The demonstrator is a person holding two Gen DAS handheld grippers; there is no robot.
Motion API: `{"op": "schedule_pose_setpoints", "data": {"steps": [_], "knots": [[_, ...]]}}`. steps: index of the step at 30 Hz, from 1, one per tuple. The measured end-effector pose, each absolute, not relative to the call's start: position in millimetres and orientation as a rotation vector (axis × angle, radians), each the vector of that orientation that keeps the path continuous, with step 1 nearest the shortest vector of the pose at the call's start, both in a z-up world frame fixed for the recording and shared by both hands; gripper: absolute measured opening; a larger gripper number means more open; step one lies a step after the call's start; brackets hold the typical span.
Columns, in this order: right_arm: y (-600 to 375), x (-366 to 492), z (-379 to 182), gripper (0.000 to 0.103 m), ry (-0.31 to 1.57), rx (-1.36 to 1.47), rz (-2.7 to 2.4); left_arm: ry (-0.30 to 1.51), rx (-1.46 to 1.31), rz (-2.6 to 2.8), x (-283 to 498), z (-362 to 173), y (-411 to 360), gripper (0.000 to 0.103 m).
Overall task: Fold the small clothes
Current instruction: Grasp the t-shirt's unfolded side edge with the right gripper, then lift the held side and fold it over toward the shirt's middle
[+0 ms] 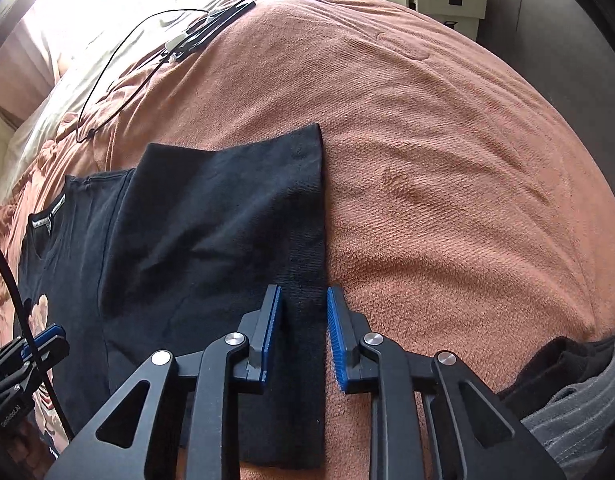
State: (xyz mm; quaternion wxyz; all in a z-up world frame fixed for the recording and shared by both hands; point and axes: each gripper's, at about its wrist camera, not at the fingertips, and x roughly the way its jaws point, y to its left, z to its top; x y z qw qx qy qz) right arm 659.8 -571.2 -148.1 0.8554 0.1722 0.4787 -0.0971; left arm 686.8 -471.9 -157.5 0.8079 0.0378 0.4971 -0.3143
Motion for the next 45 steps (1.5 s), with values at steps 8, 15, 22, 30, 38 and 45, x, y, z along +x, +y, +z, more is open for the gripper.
{"op": "schedule_pose_setpoints", "data": {"steps": [8,15,22,30,38,45], "knots": [[-577,656,-146,0.003,0.96,0.386,-0.162,1.09,0.098,-0.685,686,-168,-477,0.017],[-559,643,-102,0.003,0.881,0.345,-0.127,1.083,0.113,-0.715,682,-167,-485,0.012],[-538,627,-63,0.003,0.82,0.335,-0.057,1.114,0.088,-0.735,683,-171,-495,0.012],[-512,612,-34,0.003,0.777,0.346,0.057,1.144,0.072,-0.72,683,-170,-487,0.012],[-487,615,-31,0.003,0.779,0.371,0.165,1.118,0.067,-0.596,698,-142,-435,0.012],[-468,631,-45,0.003,0.813,0.387,0.244,1.118,0.039,-0.475,706,-122,-379,0.012]]}}
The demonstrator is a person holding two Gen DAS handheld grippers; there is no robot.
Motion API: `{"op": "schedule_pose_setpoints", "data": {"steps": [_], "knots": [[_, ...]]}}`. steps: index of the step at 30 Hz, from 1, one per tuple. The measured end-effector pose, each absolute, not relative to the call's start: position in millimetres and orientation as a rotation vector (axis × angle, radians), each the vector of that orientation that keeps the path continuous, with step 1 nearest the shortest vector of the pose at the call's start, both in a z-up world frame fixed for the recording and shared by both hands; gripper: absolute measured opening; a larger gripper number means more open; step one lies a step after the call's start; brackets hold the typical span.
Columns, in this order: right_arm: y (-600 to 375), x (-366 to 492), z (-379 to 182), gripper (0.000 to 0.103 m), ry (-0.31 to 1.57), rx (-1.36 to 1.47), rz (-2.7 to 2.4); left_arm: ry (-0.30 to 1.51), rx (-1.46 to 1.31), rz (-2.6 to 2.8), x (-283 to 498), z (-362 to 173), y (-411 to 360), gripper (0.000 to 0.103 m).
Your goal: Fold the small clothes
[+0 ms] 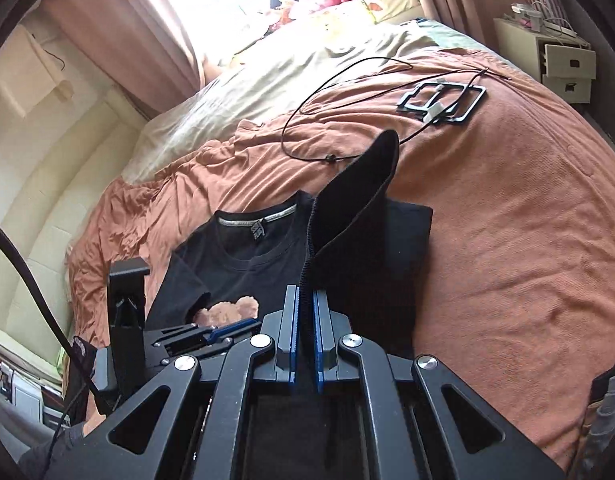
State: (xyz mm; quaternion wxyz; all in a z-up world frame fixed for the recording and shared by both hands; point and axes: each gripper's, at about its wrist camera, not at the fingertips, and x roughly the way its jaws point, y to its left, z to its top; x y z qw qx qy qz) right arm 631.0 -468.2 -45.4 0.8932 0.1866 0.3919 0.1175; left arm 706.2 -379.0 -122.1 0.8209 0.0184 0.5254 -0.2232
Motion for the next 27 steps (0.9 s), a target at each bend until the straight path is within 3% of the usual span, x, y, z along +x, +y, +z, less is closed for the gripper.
{"op": "schedule_pose_setpoints", "data": {"steps": [7,8,9,10,11,20,23,25,27], "knots": [[-453,646,-64,0.009,0.9,0.398,0.319,1.114,0.029,-0.418,714,-107,-350,0.013],[-455,648,-62,0.025,0.899,0.409,0.322,1.114,0.029,-0.416,715,-106,-347,0.014],[-459,649,-61,0.052,0.901,0.414,0.308,1.114,0.027,-0.416,716,-105,-346,0.017],[-464,648,-60,0.063,0.894,0.421,0.291,1.114,0.025,-0.414,717,-105,-346,0.018],[-472,646,-58,0.068,0.871,0.427,0.274,1.113,0.022,-0.412,717,-105,-346,0.021],[-498,643,-88,0.067,0.905,0.424,0.14,1.109,0.07,-0.474,714,-116,-369,0.023],[-497,642,-103,0.053,0.939,0.384,0.114,1.105,0.088,-0.508,714,-121,-383,0.023],[-491,645,-114,0.048,0.968,0.377,0.11,1.102,0.099,-0.523,714,-125,-392,0.032],[-489,645,-119,0.046,0.987,0.355,0.094,1.092,0.107,-0.536,713,-129,-401,0.05]]}}
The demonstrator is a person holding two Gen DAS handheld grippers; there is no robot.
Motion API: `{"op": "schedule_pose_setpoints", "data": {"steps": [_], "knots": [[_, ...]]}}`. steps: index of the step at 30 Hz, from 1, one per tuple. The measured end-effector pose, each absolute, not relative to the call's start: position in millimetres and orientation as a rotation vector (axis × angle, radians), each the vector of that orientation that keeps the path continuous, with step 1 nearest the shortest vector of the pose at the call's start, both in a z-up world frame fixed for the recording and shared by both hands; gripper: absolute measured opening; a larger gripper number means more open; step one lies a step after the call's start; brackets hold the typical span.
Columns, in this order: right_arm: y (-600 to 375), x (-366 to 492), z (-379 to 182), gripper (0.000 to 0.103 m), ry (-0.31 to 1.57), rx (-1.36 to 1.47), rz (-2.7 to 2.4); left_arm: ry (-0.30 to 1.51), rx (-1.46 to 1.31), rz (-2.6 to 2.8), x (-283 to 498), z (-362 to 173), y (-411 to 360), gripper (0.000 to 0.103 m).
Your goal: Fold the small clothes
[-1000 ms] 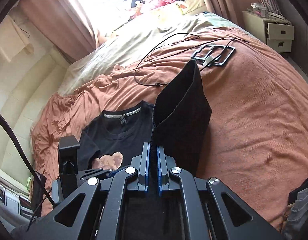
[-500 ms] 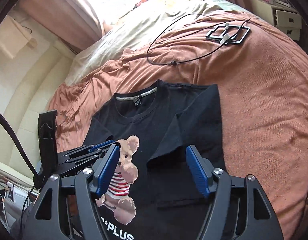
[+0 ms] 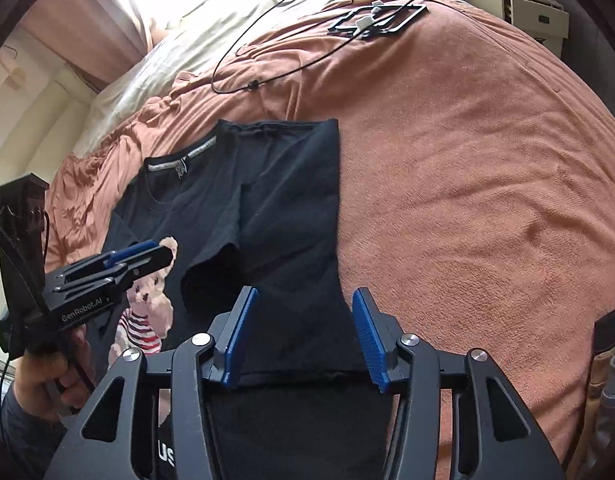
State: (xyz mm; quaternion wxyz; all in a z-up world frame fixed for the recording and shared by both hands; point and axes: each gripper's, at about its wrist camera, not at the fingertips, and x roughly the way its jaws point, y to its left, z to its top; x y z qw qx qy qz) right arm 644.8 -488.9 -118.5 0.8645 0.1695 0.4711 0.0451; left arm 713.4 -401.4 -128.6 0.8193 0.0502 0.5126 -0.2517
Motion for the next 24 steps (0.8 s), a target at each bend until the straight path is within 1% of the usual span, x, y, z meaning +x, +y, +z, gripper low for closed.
{"op": "schedule_pose_setpoints", "data": {"steps": [1,4,7,8,9,11,14,16,17,18,19,21,24], "knots": [[-490,644,-120,0.046,0.993,0.342,0.085,1.084,0.117,-0.541,713,-130,-406,0.052],[-493,643,-130,0.041,1.014,0.312,0.054,1.074,0.16,-0.559,712,-135,-424,0.053],[-495,640,-139,0.04,1.028,0.297,0.025,1.059,0.184,-0.568,712,-140,-439,0.053],[-496,639,-142,0.04,1.033,0.295,0.023,1.058,0.188,-0.574,712,-142,-443,0.054],[-496,638,-146,0.039,1.04,0.292,0.016,1.058,0.197,-0.574,712,-145,-448,0.058],[-497,637,-153,0.036,1.056,0.29,0.01,1.05,0.236,-0.558,711,-152,-457,0.061],[-492,634,-155,0.035,1.047,0.269,0.016,1.018,0.312,-0.506,711,-162,-466,0.061],[-490,633,-155,0.035,1.041,0.255,0.011,1.012,0.309,-0.478,716,-166,-463,0.061],[-489,633,-156,0.035,1.039,0.249,0.009,1.01,0.295,-0.47,719,-167,-460,0.057],[-488,633,-157,0.035,1.037,0.241,0.008,1.005,0.282,-0.464,721,-166,-455,0.05],[-487,633,-158,0.035,1.036,0.234,0.008,1.002,0.273,-0.456,723,-165,-450,0.047],[-487,632,-159,0.035,1.035,0.234,0.008,1.001,0.265,-0.42,728,-163,-440,0.037],[-489,632,-160,0.035,1.035,0.245,0.009,1.003,0.279,-0.377,734,-162,-427,0.034]]}}
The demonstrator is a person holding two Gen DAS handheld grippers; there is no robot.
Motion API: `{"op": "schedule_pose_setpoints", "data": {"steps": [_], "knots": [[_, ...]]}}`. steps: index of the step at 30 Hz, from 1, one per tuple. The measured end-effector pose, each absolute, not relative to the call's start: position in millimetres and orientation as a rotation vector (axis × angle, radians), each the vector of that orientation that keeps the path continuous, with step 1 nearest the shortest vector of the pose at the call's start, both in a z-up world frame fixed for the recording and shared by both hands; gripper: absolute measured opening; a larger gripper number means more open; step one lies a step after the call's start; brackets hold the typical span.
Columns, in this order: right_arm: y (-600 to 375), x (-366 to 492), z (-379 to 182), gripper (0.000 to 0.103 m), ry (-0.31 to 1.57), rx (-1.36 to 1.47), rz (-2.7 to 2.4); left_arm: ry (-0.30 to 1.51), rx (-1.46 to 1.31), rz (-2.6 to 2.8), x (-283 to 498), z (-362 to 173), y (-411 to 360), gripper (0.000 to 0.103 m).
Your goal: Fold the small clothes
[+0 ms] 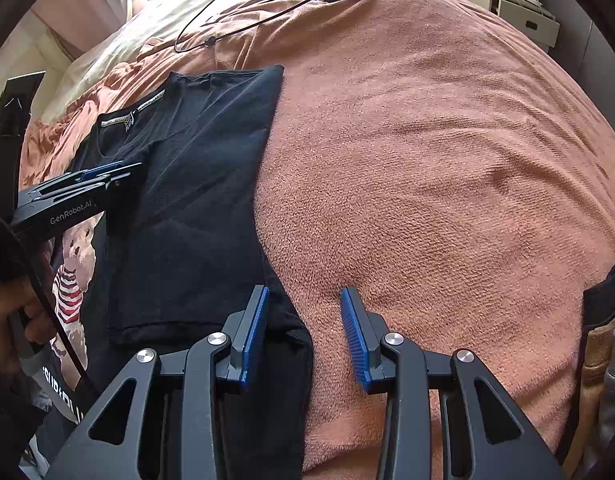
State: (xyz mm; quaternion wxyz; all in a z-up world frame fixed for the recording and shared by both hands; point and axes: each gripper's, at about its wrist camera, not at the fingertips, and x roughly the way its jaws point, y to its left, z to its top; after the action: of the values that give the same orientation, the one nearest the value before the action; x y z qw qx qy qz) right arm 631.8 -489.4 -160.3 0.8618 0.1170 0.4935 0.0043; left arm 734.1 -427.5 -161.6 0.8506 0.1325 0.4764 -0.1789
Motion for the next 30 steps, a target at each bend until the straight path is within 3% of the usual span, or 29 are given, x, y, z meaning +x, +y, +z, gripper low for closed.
{"op": "schedule_pose_setpoints", "data": {"steps": [13,22,30], "knots": [[-489,633,-149,0.035,1.05,0.233,0.011,1.032,0.18,-0.259,762,-150,-359,0.028],[-469,640,-157,0.035,1.066,0.123,0.009,1.081,0.236,-0.323,755,-174,-382,0.028],[-467,633,-159,0.035,1.063,0.041,-0.045,1.07,0.317,-0.235,754,-178,-380,0.037]]}}
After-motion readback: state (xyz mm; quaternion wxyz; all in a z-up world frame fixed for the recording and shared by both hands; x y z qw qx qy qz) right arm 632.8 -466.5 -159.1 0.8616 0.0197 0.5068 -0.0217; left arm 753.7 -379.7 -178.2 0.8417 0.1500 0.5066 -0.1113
